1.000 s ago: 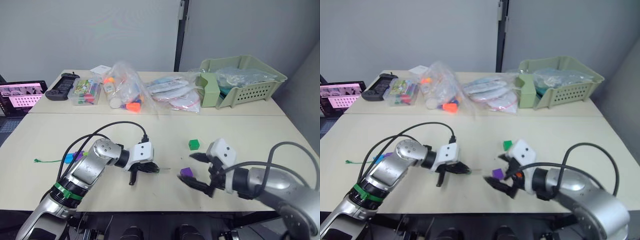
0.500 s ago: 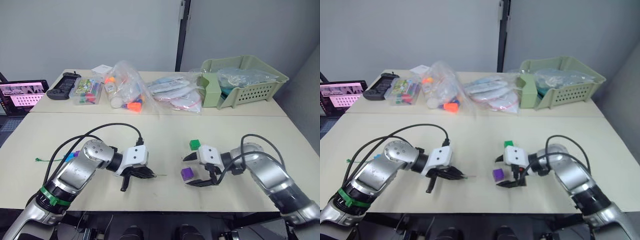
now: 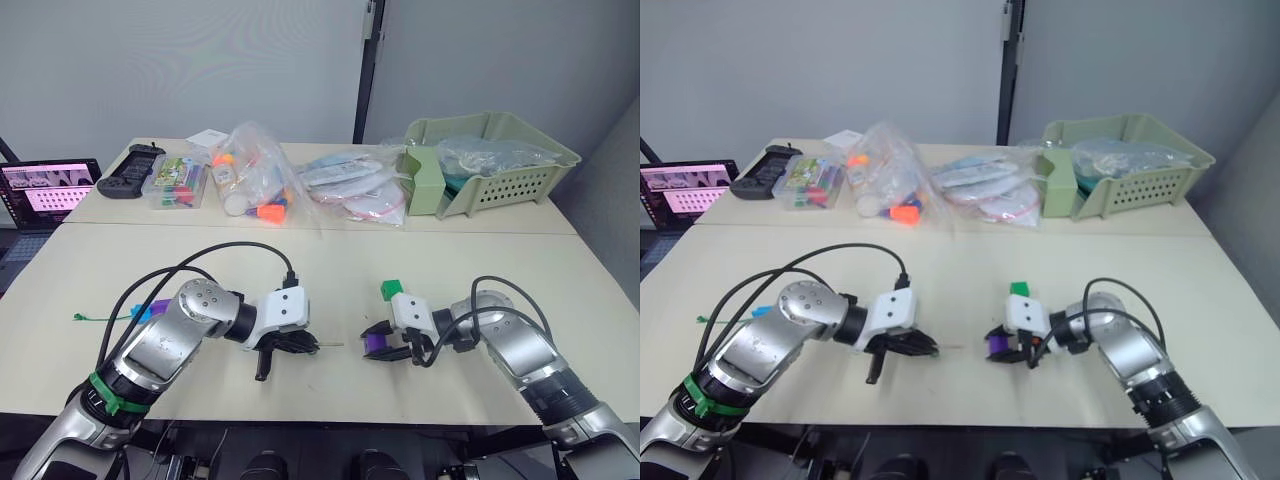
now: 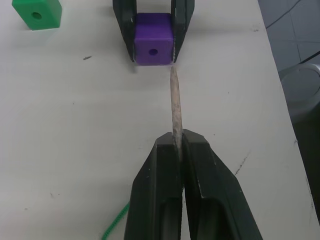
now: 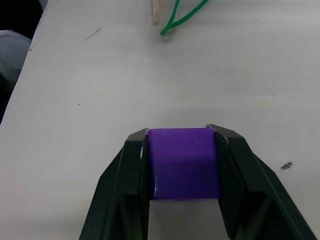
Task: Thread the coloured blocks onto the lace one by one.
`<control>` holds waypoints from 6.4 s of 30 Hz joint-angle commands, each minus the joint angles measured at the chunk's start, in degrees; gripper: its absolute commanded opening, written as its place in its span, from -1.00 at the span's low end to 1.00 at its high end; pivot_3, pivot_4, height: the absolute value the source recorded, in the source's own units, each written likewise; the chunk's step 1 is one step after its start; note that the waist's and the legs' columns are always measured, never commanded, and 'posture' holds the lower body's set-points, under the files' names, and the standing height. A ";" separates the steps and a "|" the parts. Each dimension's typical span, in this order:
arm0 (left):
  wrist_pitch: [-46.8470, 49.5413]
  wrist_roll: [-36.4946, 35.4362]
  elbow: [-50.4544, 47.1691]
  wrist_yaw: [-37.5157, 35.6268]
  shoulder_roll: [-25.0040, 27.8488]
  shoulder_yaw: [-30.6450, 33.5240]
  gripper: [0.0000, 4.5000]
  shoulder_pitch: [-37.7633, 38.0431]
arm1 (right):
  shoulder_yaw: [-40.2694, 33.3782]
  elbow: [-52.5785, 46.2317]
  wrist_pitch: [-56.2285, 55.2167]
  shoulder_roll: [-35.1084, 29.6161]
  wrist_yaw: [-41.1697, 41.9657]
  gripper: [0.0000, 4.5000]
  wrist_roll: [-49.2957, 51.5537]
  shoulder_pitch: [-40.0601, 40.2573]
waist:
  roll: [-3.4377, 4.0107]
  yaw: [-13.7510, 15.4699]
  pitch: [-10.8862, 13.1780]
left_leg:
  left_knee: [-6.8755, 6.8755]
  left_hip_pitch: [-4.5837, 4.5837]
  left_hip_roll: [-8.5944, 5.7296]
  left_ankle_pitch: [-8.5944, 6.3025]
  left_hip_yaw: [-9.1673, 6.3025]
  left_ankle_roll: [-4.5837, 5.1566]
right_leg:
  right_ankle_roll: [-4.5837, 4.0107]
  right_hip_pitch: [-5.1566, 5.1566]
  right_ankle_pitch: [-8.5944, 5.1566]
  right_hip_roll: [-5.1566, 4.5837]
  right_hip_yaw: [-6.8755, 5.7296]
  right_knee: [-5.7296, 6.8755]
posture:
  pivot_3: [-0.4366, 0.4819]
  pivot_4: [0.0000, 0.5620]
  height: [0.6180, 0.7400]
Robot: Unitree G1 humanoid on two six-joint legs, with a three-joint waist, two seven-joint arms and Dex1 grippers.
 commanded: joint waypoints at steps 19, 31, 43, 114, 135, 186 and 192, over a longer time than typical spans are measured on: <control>-5.13 5.72 6.53 3.74 -5.49 -4.30 -1.00 -2.18 | 0.12 -8.33 7.54 2.34 -6.22 -0.47 -0.64 2.50 | 0.00 0.15 0.00 | 0.04 0.00 -0.02 0.00 0.00 0.00 | 0.00 0.01 0.00 0.00 -0.01 0.02 | -0.05 -0.47 1.00; -2.73 5.59 5.21 3.77 -6.98 -4.15 -1.00 -4.55 | 0.70 -9.03 8.43 3.25 -6.53 -0.47 -1.06 2.26 | 0.00 0.14 0.00 | 0.06 0.00 -0.02 0.00 -0.01 0.00 | 0.00 0.02 0.00 0.01 -0.01 0.03 | -0.05 -0.47 1.00; -1.15 5.99 4.61 2.76 -7.11 -5.35 -1.00 -5.98 | 0.81 -10.39 10.48 3.95 -7.51 -0.47 -1.34 2.17 | 0.00 0.09 0.00 | 0.06 0.00 -0.01 0.00 -0.01 0.00 | 0.00 0.02 0.00 0.02 -0.01 0.07 | -0.05 -0.47 1.00; -8.78 0.25 11.51 -3.73 -8.46 0.84 0.03 -2.44 | 1.10 -14.14 18.94 6.01 -11.38 -0.47 -3.93 3.55 | 0.03 -0.21 -0.02 | 0.26 0.56 0.00 -0.02 -0.10 0.01 | 0.05 0.76 0.01 0.02 -0.10 -0.05 | -0.05 -0.47 1.00; -20.97 5.22 24.27 -1.83 -11.02 -0.13 -0.98 -2.40 | 0.31 -16.72 20.93 4.24 -11.11 -0.47 -2.73 4.73 | 0.03 0.23 -0.02 | 0.27 0.51 -0.03 -0.06 -0.10 0.06 | 0.06 0.75 0.01 0.01 -0.11 -0.11 | -0.05 -0.47 1.00; -13.88 11.89 21.81 1.70 -19.88 -8.56 1.00 -9.04 | -14.64 -30.96 28.04 -6.05 -13.71 0.99 7.37 15.06 | 0.01 0.05 0.00 | 0.27 0.41 -0.05 -0.07 -0.11 0.08 | 0.15 0.76 -0.03 0.03 -0.09 -0.22 | -0.05 -0.47 1.00; -13.94 12.29 23.46 2.05 -20.40 -9.10 0.75 -8.59 | -13.77 -29.75 26.97 -6.75 -15.29 1.00 6.83 15.67 | 0.01 -0.11 0.00 | 0.18 0.48 -0.04 -0.07 -0.10 0.08 | 0.15 0.76 -0.03 0.05 -0.05 -0.22 | -0.05 -0.47 1.00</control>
